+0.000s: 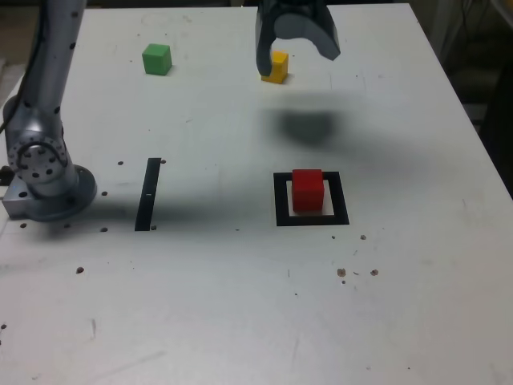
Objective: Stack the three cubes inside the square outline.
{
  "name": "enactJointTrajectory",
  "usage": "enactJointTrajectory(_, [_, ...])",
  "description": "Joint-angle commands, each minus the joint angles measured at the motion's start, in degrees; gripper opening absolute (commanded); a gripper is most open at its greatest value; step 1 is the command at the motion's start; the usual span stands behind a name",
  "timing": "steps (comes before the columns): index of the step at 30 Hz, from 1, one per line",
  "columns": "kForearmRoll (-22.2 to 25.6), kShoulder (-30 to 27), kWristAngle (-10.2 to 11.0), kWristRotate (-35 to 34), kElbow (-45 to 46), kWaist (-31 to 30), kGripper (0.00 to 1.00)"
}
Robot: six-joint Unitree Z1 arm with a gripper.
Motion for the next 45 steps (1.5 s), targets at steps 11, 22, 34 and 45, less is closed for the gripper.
enactJointTrajectory(11, [4.2,3.7,0.2,9.2,-7.5,6.4,0.99])
enactJointTrajectory(22, [6.0,9.4,0.0,16.3,-14.2,10.6,0.99])
enactJointTrajectory(34, [6.0,12.7,0.6,20.0,-17.4,13.4,0.99])
enactJointTrajectory(45, [5.2,14.1,1.1,25.5,-17.9,14.9,0.99])
